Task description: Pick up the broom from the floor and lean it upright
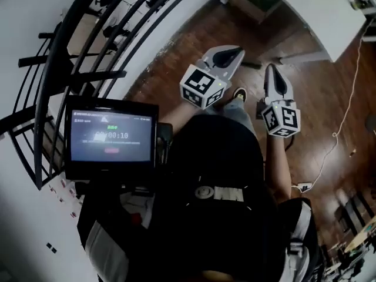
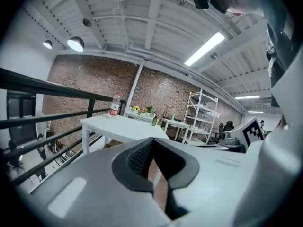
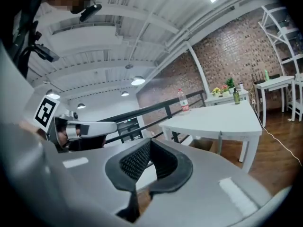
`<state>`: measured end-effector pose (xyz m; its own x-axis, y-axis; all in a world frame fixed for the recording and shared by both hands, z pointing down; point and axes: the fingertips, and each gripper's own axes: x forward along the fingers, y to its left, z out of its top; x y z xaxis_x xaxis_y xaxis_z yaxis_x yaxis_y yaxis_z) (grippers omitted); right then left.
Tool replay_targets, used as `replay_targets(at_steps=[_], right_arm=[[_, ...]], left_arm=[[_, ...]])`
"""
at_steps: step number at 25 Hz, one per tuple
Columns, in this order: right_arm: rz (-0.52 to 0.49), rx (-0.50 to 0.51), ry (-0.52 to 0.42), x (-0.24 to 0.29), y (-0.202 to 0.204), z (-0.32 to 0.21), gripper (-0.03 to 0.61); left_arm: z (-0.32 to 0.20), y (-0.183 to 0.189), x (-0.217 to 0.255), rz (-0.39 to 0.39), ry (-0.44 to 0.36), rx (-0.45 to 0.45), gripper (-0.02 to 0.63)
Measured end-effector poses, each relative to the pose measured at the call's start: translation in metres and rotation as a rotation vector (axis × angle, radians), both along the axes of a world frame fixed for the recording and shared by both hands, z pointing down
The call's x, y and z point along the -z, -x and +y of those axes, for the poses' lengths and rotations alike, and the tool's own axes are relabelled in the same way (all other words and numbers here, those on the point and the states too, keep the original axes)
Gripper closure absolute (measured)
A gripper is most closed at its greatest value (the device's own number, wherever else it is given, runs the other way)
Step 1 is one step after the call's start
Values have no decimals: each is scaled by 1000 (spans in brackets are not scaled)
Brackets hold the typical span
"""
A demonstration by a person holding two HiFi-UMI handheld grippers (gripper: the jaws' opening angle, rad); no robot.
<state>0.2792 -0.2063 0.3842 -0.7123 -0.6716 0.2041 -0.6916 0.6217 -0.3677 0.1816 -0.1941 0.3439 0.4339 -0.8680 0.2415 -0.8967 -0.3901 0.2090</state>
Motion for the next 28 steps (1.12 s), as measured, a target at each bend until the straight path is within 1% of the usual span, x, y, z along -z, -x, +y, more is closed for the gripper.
replay_targets(at_steps=[2, 4, 7, 12, 18, 24, 28], right_arm=[[-11, 18, -34, 10, 4, -7, 574], [-27, 37, -55, 22, 13, -15, 574], [-44, 47, -83, 35, 21, -27, 574], [-55, 42, -107, 45, 21, -36, 574], [-86, 88, -123, 50, 21, -26, 572], [-76, 75, -147, 60, 19, -34, 572], [-68, 56, -158, 63, 15, -38, 572]], left_arm=[[-14, -7, 11, -2, -38, -7, 600], [-23, -6, 23, -1, -67, -3, 600], [-28, -4, 32, 2, -88, 4, 600], [-29, -8, 32, 10, -90, -2, 600], [-28, -7, 25, 5, -77, 4, 600], [-35, -9, 35, 4, -95, -5, 600], [-39, -15, 40, 0, -110, -28, 600]])
